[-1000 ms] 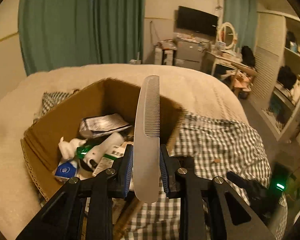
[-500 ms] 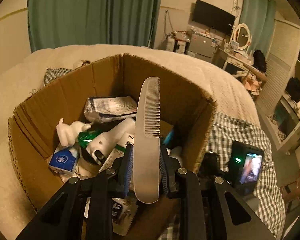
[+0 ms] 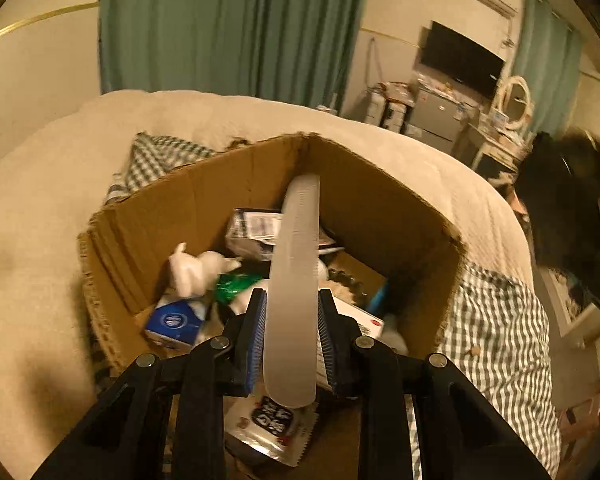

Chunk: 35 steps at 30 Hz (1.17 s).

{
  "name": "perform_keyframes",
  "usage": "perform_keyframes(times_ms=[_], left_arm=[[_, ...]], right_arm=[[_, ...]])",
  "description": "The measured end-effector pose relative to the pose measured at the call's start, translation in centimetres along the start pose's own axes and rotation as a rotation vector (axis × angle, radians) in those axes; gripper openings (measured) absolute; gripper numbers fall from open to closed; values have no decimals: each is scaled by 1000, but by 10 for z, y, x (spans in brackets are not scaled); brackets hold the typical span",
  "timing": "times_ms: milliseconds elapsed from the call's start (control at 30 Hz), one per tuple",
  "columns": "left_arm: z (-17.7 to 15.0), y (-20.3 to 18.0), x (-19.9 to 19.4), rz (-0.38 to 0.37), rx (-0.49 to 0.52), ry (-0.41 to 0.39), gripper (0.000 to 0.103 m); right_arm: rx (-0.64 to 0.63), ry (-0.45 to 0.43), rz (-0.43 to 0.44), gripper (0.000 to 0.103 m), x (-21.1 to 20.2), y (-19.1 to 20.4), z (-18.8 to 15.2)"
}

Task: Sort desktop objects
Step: 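Drop the comb into the box with the left tool while the right tool carries the black case there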

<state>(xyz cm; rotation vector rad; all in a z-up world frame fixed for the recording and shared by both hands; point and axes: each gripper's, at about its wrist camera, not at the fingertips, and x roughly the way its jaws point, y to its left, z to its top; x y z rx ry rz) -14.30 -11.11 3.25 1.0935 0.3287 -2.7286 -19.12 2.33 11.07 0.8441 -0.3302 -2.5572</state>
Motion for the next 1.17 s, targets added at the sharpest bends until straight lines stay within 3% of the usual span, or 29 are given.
perform_keyframes(times_ms=[33,67,100,167,300,500,567,700,1100,1167], left_arm=[[1,4,0,7,-6,0,41],[1,6,1,10,-5,5,76],[2,7,2,14,-2,16,103],[5,13,-3,32,-23,-7,103],[10,21,-16,19,-31,-37,103],[0,14,-32,-9,19,-50,103],[-5,12,-34,18,42,-57,103],[-14,13,-34,46,68,-63,103],[-20,10,-36,-14,82,-84,103],[-20,10,-40,23,81,-111,103]], right_arm=[[9,-18,-23,86,-1,1,2],[11,-43,-71,94,-3,3,3],[10,-64,-98,97,-5,0,6],[-10,-78,-118,97,-15,8,-2],[-42,-61,-252,97,-35,-2,-18],[48,-69,-323,98,-59,-24,-38],[37,-61,-362,98,-57,-26,-46],[33,-7,-386,98,-41,-31,-55],[20,26,-383,98,-29,-30,-69],[22,25,-386,98,-28,-30,-70]])
